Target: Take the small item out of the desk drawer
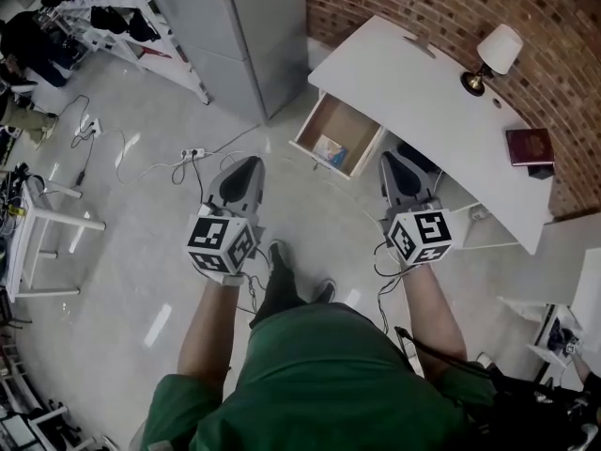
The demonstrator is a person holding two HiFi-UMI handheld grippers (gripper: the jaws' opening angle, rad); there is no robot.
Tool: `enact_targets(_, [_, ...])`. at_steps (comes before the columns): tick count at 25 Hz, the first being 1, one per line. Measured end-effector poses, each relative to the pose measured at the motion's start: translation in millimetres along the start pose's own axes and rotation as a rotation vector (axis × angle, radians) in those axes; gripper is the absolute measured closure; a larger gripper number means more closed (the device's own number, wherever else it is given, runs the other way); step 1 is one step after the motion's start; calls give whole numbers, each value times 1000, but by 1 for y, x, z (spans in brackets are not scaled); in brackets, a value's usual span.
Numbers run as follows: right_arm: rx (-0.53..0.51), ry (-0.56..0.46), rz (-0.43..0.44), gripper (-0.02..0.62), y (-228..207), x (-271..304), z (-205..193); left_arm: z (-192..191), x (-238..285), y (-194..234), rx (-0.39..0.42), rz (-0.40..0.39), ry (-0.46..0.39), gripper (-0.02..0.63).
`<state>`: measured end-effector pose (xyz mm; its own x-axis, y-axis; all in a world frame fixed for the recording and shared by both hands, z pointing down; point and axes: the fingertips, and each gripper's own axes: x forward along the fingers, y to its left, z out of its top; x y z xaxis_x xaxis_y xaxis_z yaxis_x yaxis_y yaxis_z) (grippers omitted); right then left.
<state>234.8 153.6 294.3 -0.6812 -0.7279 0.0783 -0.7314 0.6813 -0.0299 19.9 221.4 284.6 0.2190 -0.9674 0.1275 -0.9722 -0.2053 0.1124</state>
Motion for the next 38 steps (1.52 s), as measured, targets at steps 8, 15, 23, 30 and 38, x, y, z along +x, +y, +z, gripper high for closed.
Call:
enact_targets(8, [-10, 37, -29, 591, -2, 47, -5, 14, 37, 55, -8, -7, -21, 592])
enact_targets(15, [-18, 68, -89, 591, -7, 101, -5, 29, 86, 115, -13, -41, -35, 593])
enact_targets(23, [-21, 93, -165, 591, -2, 147, -2, 38, 126, 166, -24, -112, -28, 592])
enact_targets(30, [-34, 107, -205, 591, 2, 166, -1, 40, 145, 192, -42, -145, -34, 592])
enact_targets(38, [-29, 129, -212, 591, -10, 188, -13, 44, 172, 214, -53, -121, -47, 593])
